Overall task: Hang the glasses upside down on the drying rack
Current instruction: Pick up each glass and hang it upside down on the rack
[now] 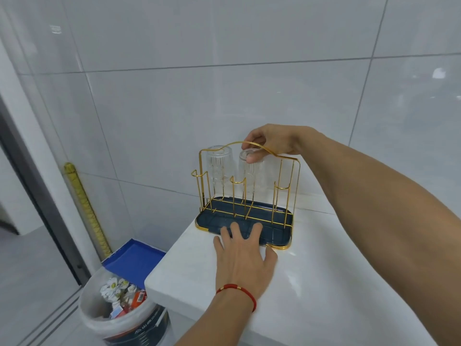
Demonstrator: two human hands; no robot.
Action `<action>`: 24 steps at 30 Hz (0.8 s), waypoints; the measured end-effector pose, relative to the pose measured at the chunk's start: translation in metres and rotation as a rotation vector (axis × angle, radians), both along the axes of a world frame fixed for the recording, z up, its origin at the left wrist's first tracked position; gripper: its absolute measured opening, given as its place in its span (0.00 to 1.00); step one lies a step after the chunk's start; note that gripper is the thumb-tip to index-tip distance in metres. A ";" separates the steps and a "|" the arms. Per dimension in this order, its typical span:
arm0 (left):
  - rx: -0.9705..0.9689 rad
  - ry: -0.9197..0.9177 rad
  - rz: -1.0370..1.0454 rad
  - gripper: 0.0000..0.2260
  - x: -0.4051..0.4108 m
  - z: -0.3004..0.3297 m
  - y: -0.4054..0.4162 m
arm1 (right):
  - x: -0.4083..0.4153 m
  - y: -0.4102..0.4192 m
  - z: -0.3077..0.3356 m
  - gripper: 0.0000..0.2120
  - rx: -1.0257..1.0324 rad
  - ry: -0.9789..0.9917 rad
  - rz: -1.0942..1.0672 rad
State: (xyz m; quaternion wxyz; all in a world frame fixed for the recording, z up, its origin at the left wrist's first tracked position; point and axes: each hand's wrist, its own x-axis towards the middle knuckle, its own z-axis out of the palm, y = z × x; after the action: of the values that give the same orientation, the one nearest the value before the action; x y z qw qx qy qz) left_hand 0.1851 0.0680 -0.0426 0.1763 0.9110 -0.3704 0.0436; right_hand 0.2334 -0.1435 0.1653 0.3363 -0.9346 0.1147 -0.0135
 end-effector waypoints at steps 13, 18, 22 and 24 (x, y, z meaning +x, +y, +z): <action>-0.222 -0.141 -0.216 0.07 -0.018 0.019 0.012 | -0.219 0.016 -0.070 0.11 -0.147 -0.614 -0.426; -0.223 -0.217 -0.312 0.05 -0.034 0.024 0.008 | -0.341 0.029 -0.134 0.14 -0.187 -0.512 -0.586; -0.268 -0.202 -0.469 0.09 -0.097 0.033 -0.039 | -0.406 0.033 -0.162 0.13 -0.227 -0.596 -0.826; -0.263 -0.235 -0.616 0.12 -0.144 0.036 -0.068 | -0.428 0.036 -0.169 0.12 -0.278 -0.700 -0.979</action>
State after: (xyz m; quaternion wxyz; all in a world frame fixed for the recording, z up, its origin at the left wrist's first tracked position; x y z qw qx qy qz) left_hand 0.0414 0.0001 -0.0071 0.2533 0.7146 -0.6368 0.1402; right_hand -0.1947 -0.1079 -0.0039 0.1838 -0.7488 0.4103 -0.4870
